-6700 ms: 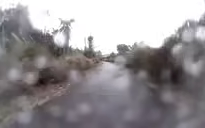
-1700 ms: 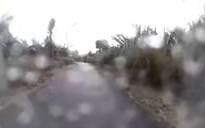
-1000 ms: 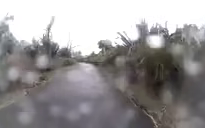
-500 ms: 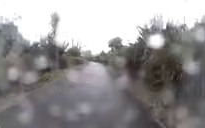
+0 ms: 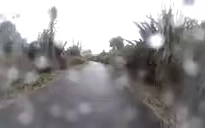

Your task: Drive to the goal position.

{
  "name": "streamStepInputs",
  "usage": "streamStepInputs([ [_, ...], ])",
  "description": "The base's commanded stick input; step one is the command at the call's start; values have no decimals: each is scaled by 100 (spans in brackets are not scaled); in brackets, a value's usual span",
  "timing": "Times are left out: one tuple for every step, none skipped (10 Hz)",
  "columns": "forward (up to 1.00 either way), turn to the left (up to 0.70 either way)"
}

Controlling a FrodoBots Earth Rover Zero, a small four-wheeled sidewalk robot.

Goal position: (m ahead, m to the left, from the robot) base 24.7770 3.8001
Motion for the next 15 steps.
streamStepInputs([
  [100, 0],
  [100, 0],
  [100, 0],
  [100, 0],
  [100, 0],
  [100, 0],
  [100, 0],
  [100, 0],
  [100, 0],
  [100, 0],
  [100, 0],
  [100, 0],
  [100, 0],
  [100, 0],
  [100, 0],
])
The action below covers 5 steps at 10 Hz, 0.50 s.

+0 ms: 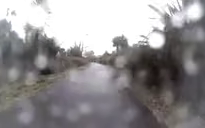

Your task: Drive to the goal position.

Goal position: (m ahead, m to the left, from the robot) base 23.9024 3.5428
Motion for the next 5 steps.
streamStepInputs([
  [100, 0],
  [100, 0],
  [100, 0],
  [100, 0],
  [100, 0],
])
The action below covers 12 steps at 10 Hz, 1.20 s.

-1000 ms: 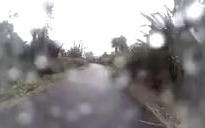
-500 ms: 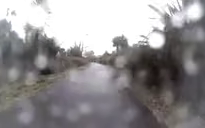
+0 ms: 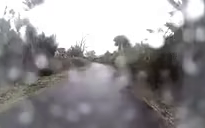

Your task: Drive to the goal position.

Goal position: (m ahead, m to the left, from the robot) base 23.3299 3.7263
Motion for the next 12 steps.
streamStepInputs([
  [100, 0],
  [100, 0],
  [100, 0],
  [100, 0],
  [100, 0],
  [100, 0],
  [100, 0],
  [100, 0],
  [100, 0],
  [100, 0],
  [100, 0],
  [100, 0],
])
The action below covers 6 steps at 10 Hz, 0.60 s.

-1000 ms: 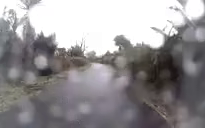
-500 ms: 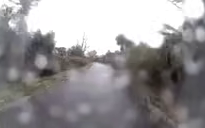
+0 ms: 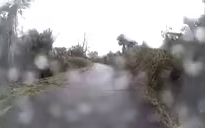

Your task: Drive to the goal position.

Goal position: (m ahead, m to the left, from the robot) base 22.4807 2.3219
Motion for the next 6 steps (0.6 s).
streamStepInputs([
  [100, 0],
  [100, 0],
  [100, 0],
  [100, 0],
  [100, 0],
  [100, 0],
])
